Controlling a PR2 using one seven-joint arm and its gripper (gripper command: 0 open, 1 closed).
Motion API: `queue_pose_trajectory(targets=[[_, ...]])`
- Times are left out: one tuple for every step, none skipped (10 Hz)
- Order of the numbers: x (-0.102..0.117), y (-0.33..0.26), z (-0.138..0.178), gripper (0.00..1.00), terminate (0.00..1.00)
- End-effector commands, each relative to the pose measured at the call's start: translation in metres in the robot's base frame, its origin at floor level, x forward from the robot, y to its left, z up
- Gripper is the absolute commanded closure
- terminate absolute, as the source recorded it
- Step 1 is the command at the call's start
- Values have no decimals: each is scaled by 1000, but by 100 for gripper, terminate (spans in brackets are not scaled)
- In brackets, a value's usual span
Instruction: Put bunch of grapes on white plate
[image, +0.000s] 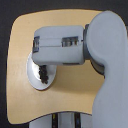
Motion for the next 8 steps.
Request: queue_pose_trajectory(targets=[[-16,3,-8,100,0],[-17,3,-6,100,0],[-19,4,-3,100,0],[-21,6,-2,100,0],[-25,7,-1,0,0],[-26,6,-1,0,0],[-26,5,1,0,0],[-26,5,2,0,0]])
